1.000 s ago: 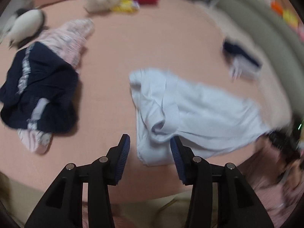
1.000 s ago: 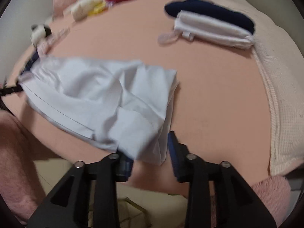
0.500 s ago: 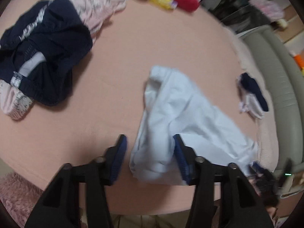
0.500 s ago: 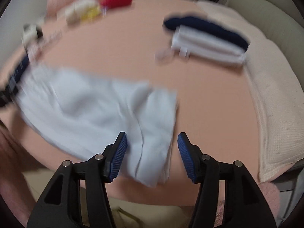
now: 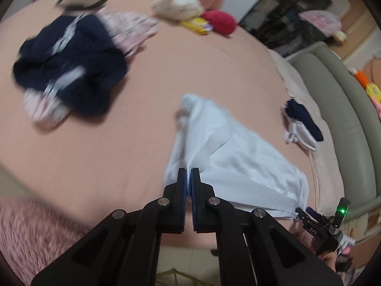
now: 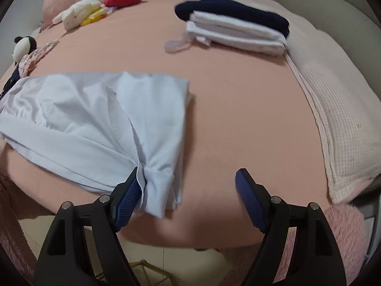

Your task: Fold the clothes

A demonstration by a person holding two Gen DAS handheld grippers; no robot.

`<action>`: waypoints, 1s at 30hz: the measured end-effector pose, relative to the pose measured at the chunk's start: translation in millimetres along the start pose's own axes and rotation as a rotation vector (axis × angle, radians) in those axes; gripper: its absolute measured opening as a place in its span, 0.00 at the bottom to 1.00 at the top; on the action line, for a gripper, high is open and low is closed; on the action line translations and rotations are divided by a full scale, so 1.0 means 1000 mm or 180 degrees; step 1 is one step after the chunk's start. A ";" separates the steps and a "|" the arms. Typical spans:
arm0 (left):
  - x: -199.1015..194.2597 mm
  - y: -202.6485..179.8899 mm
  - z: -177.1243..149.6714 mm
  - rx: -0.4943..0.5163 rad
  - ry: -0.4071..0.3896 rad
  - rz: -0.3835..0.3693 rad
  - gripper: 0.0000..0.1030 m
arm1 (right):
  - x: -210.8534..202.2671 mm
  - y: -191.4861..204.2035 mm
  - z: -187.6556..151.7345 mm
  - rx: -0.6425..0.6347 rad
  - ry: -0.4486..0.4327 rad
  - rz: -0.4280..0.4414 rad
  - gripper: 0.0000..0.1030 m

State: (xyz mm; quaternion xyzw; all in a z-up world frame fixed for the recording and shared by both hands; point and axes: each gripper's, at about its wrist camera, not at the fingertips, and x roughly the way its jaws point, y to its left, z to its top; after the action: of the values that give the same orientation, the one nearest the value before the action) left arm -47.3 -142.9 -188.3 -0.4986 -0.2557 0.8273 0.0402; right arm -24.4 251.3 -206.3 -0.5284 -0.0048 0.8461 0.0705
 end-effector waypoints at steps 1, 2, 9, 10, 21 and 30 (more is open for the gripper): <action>0.003 0.003 0.000 -0.0029 0.0025 0.0067 0.04 | 0.000 -0.003 -0.001 0.0037 0.0013 0.0026 0.78; 0.003 0.004 0.001 -0.0018 0.0010 0.0186 0.05 | 0.000 -0.005 -0.002 0.0074 0.0026 0.0053 0.78; -0.018 -0.020 0.015 0.0341 -0.0481 0.0369 0.10 | -0.044 -0.026 0.007 0.0438 -0.0496 0.0628 0.73; -0.018 -0.032 0.017 0.0480 -0.0515 0.0317 0.22 | -0.046 -0.025 0.014 0.0433 -0.0542 0.0710 0.73; 0.062 -0.065 0.010 0.0883 0.0150 0.0621 0.46 | 0.012 0.016 0.022 -0.0077 -0.0156 0.0246 0.74; 0.033 -0.075 0.053 0.0906 -0.0477 0.0352 0.43 | -0.020 -0.033 0.045 0.0557 -0.0279 0.0750 0.76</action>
State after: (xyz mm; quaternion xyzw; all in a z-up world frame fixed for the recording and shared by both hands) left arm -122.3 -87.7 -160.5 -0.4381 -0.1104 0.8910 0.0457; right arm -52.4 284.8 -165.2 -0.4797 0.1279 0.8679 0.0162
